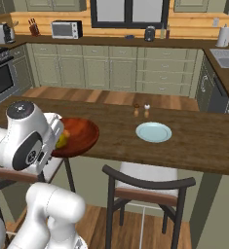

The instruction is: Pick the chicken drumstick and lemon from their plates and place them in the bowl. Then put the bowl in the fridge.

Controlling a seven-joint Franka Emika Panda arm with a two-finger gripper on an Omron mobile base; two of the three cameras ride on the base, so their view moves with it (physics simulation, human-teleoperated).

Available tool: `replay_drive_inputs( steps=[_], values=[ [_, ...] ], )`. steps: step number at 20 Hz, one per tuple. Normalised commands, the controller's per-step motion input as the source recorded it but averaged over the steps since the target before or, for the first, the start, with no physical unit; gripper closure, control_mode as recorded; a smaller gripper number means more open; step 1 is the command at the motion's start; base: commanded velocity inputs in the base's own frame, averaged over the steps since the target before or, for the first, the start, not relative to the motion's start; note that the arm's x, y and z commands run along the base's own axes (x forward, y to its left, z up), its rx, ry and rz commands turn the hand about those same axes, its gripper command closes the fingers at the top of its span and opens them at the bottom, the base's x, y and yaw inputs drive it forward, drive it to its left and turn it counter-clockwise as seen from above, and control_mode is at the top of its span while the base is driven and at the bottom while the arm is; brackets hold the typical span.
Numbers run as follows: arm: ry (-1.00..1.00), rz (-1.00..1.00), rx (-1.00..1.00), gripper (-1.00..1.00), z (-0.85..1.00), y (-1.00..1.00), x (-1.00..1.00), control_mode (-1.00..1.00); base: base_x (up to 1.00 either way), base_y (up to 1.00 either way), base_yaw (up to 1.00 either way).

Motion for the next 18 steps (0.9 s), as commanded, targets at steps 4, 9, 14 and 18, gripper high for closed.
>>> replay_drive_inputs(
  steps=[4,9,14,18],
  values=[
    [0.00,0.00,0.00,1.00,0.00,0.00,0.00,1.00,-0.19,0.00,0.01],
    [0.00,0.00,0.00,1.00,0.00,0.00,0.00,1.00,-0.95,0.00,0.04],
    [0.00,0.00,0.00,1.00,0.00,0.00,0.00,1.00,-0.78,0.13,0.23],
    [0.00,0.00,0.00,1.00,0.00,0.00,0.00,1.00,-0.43,0.38,0.79]
  ],
)
